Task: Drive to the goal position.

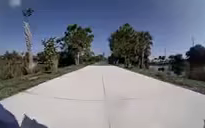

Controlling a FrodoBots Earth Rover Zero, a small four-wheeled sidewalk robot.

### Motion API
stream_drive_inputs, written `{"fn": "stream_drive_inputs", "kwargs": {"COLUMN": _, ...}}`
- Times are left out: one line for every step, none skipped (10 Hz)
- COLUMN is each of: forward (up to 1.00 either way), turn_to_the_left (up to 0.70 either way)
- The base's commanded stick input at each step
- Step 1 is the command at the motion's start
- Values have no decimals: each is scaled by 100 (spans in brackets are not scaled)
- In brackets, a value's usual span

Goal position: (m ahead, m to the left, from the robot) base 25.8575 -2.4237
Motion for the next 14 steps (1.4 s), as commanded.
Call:
{"fn": "stream_drive_inputs", "kwargs": {"forward": 70, "turn_to_the_left": 0}}
{"fn": "stream_drive_inputs", "kwargs": {"forward": 70, "turn_to_the_left": 0}}
{"fn": "stream_drive_inputs", "kwargs": {"forward": 70, "turn_to_the_left": 0}}
{"fn": "stream_drive_inputs", "kwargs": {"forward": 70, "turn_to_the_left": 0}}
{"fn": "stream_drive_inputs", "kwargs": {"forward": 70, "turn_to_the_left": 0}}
{"fn": "stream_drive_inputs", "kwargs": {"forward": 70, "turn_to_the_left": 0}}
{"fn": "stream_drive_inputs", "kwargs": {"forward": 70, "turn_to_the_left": 0}}
{"fn": "stream_drive_inputs", "kwargs": {"forward": 70, "turn_to_the_left": 0}}
{"fn": "stream_drive_inputs", "kwargs": {"forward": 70, "turn_to_the_left": 0}}
{"fn": "stream_drive_inputs", "kwargs": {"forward": 70, "turn_to_the_left": 0}}
{"fn": "stream_drive_inputs", "kwargs": {"forward": 70, "turn_to_the_left": 0}}
{"fn": "stream_drive_inputs", "kwargs": {"forward": 70, "turn_to_the_left": 0}}
{"fn": "stream_drive_inputs", "kwargs": {"forward": 70, "turn_to_the_left": 0}}
{"fn": "stream_drive_inputs", "kwargs": {"forward": 70, "turn_to_the_left": 0}}
